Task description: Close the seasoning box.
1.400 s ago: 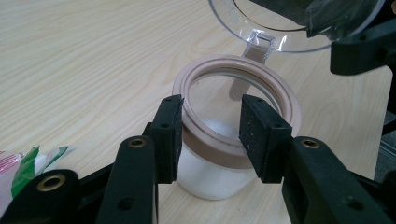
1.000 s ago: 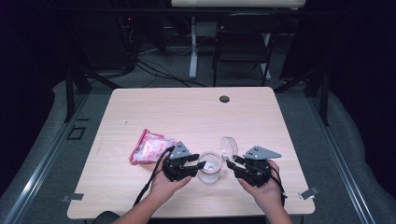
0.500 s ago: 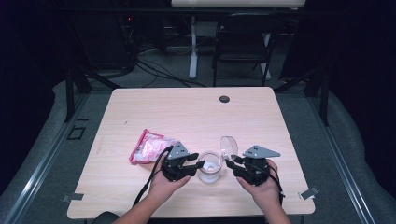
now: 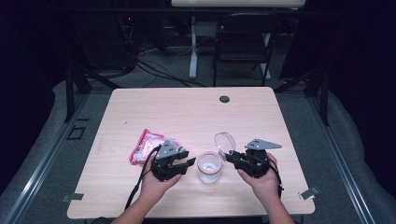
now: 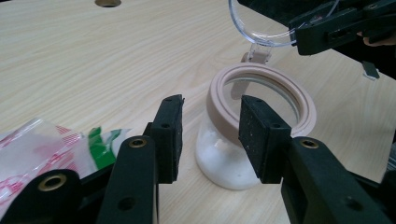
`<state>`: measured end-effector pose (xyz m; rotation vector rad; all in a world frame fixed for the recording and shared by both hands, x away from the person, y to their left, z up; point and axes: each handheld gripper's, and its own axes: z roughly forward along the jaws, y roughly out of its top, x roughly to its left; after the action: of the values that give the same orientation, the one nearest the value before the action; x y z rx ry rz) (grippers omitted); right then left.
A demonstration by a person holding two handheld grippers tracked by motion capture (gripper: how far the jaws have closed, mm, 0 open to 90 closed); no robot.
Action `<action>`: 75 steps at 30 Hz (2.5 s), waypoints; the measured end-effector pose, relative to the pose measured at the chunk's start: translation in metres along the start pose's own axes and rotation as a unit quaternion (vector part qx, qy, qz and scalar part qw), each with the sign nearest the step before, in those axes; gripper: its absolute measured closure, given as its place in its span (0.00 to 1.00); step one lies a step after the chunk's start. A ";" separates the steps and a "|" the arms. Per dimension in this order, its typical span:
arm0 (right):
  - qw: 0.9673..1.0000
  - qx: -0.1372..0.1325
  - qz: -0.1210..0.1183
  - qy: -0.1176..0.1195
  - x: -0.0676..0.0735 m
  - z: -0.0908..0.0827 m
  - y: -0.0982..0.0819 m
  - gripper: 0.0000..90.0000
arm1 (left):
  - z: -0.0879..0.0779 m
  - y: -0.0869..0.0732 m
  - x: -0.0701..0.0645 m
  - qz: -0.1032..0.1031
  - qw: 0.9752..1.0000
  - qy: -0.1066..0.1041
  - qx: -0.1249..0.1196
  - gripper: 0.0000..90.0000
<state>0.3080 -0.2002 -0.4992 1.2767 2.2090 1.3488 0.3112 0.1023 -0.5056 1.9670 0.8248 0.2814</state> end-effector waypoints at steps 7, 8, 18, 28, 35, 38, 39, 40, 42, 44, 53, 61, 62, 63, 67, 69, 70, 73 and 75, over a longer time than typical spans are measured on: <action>1.000 -0.007 0.011 0.010 -0.007 0.007 0.004 0.83 | -0.009 -0.004 0.008 -0.012 1.000 0.019 -0.006 0.66; 1.000 -0.006 0.013 0.012 -0.008 0.007 0.005 0.83 | -0.011 -0.005 0.009 -0.014 1.000 0.020 -0.004 0.66; 0.999 -0.013 0.031 0.024 -0.016 0.015 0.012 0.83 | -0.027 -0.010 0.021 -0.030 0.998 0.048 -0.013 0.64; 0.998 -0.016 0.042 0.032 -0.023 0.023 0.019 0.84 | -0.040 -0.016 0.031 -0.039 0.996 0.078 -0.016 0.62; 0.998 -0.022 0.050 0.037 -0.025 0.027 0.021 0.83 | -0.045 -0.019 0.037 -0.043 0.995 0.093 -0.016 0.60; 0.998 -0.023 0.042 0.029 -0.025 0.027 0.022 0.81 | -0.047 -0.019 0.038 -0.046 0.994 0.097 -0.018 0.59; 0.999 -0.022 0.041 0.029 -0.024 0.026 0.022 0.80 | -0.047 -0.019 0.039 -0.044 0.994 0.099 -0.019 0.59; 0.999 -0.021 0.039 0.028 -0.023 0.025 0.022 0.78 | -0.048 -0.019 0.039 -0.043 0.994 0.100 -0.018 0.58; 0.999 -0.020 0.036 0.025 -0.022 0.022 0.022 0.75 | -0.048 -0.018 0.040 -0.037 0.994 0.105 -0.017 0.57; 0.999 -0.016 0.031 0.018 -0.021 0.019 0.022 0.72 | -0.049 -0.014 0.044 -0.037 0.994 0.106 -0.017 0.56; 1.000 0.005 0.014 -0.004 -0.011 0.005 0.025 0.67 | -0.049 -0.005 0.054 -0.011 0.994 0.108 0.003 0.54; 1.000 0.017 0.005 -0.023 -0.005 -0.009 0.025 0.75 | -0.061 -0.014 0.059 -0.018 0.995 0.101 0.007 0.56; 1.000 0.017 0.000 -0.023 -0.003 -0.011 0.025 0.77 | -0.062 -0.016 0.059 -0.019 0.995 0.102 0.004 0.56; 0.999 0.019 -0.005 -0.026 -0.002 -0.012 0.026 0.78 | -0.064 -0.018 0.060 -0.021 0.995 0.102 0.004 0.57; 0.999 0.017 -0.019 -0.028 0.005 -0.019 0.028 0.81 | -0.068 -0.022 0.063 -0.023 0.994 0.103 0.002 0.58; 0.999 0.011 -0.025 -0.031 0.008 -0.023 0.029 0.83 | -0.070 -0.022 0.062 -0.017 0.994 0.105 0.003 0.58; 0.999 0.009 -0.027 -0.032 0.010 -0.025 0.030 0.83 | -0.071 -0.022 0.062 -0.015 0.994 0.104 0.004 0.58; 0.999 0.001 -0.031 -0.029 0.013 -0.030 0.033 0.84 | -0.072 -0.021 0.060 -0.016 0.996 0.091 -0.004 0.56; 0.999 0.002 -0.034 -0.029 0.013 -0.031 0.034 0.83 | -0.072 -0.020 0.058 -0.015 0.996 0.087 -0.008 0.54</action>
<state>0.2998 -0.2019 -0.4520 1.2151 2.1966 1.2670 0.3095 0.1955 -0.4925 1.9338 0.9595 0.4462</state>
